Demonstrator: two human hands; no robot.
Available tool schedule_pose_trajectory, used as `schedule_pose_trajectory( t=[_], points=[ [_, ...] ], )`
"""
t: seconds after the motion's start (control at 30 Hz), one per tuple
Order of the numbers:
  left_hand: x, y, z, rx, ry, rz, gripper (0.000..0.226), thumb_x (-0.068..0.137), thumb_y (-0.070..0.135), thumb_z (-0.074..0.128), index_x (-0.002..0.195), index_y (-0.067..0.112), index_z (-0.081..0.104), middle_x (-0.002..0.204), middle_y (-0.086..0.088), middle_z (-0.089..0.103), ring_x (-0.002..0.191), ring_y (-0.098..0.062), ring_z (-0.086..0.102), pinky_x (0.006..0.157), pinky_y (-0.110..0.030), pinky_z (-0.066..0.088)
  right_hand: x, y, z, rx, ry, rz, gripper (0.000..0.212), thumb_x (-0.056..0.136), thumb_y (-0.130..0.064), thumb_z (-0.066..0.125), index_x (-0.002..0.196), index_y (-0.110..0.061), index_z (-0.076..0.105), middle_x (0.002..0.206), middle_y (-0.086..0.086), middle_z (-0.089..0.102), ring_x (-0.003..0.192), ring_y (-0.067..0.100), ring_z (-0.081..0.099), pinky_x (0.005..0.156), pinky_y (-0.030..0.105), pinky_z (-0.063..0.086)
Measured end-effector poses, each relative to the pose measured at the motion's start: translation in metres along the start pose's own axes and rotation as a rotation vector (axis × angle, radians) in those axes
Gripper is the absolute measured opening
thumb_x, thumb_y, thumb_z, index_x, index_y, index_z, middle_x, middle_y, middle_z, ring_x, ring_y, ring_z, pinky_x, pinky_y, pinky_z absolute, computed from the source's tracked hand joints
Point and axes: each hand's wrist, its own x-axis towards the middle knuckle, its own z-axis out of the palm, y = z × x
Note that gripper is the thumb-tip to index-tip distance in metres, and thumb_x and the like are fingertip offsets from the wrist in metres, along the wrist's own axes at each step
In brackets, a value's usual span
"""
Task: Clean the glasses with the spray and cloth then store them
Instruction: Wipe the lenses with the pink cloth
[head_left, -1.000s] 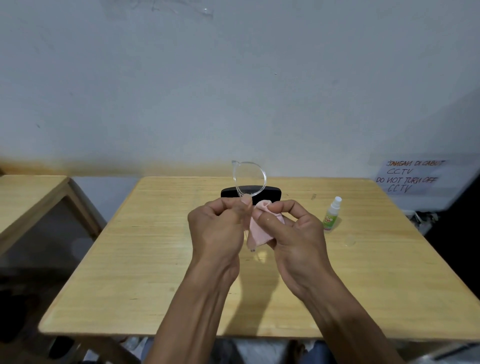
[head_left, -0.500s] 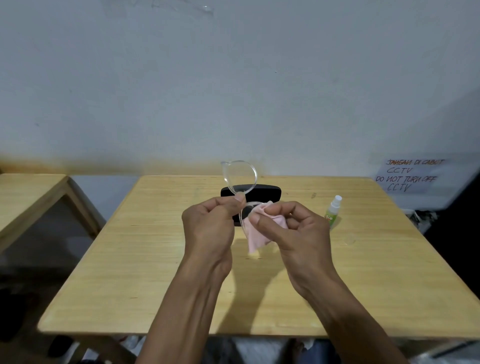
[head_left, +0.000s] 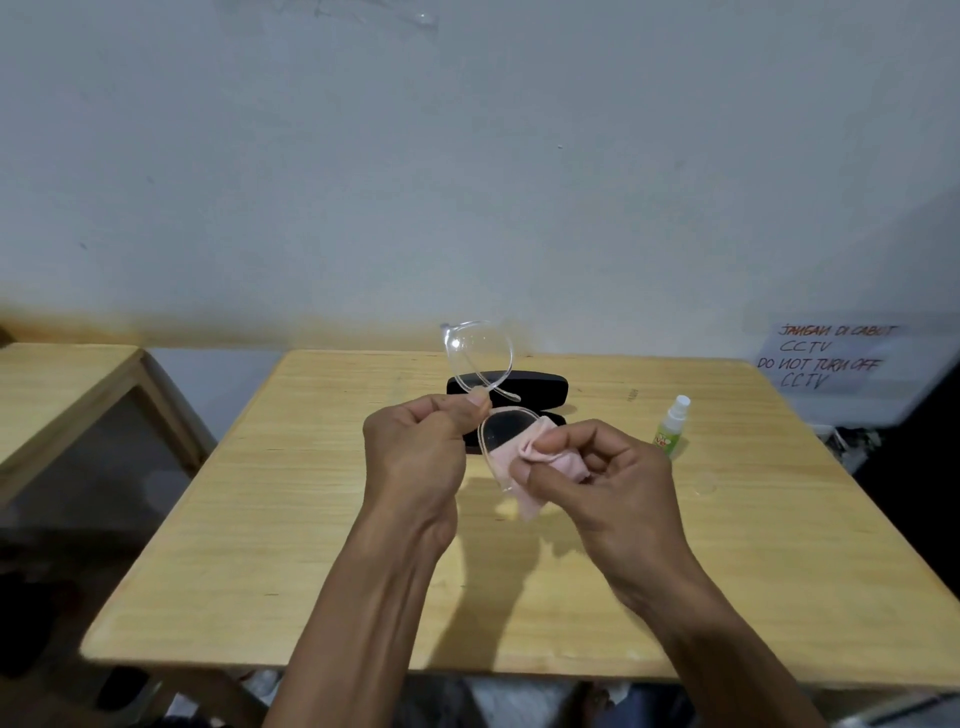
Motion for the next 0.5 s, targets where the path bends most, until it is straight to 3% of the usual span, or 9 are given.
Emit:
schedule_pose_trajectory(
  t=[0.13,0.3,0.5],
  points=[
    [0.000,-0.006,0.002,0.031,-0.007,0.021,0.013,0.080,-0.001,0.073,0.078,-0.012,0.068,0.071,-0.007,0.069,0.061,-0.002,0.064,0.069,-0.019,0.044,0.006,-0.005,-0.002,0.097,0.071,0.010,0.018,0.073,0.004,0.083,0.077,-0.010,0.073,0.077,0.003,0.078,0.074,0.013,0.074,0.072,0.024,0.060],
    [-0.004,-0.010,0.004,0.076,-0.026,0.064,0.015,0.080,0.005,0.075,0.068,-0.001,0.069,0.068,-0.009,0.067,0.062,-0.011,0.062,0.064,-0.019,0.049,0.009,-0.009,0.010,0.096,0.121,-0.005,0.019,0.070,-0.002,0.087,0.077,-0.012,0.073,0.081,0.004,0.080,0.077,0.016,0.076,0.069,0.023,0.059],
    [0.004,-0.009,-0.014,0.140,0.018,0.115,0.016,0.079,0.010,0.078,0.069,0.001,0.069,0.090,-0.025,0.071,0.080,-0.022,0.062,0.074,-0.026,0.046,0.000,0.001,0.000,-0.014,0.123,-0.043,0.017,0.070,-0.004,0.088,0.074,-0.013,0.075,0.078,0.001,0.079,0.074,0.011,0.075,0.073,0.024,0.061]
  ],
)
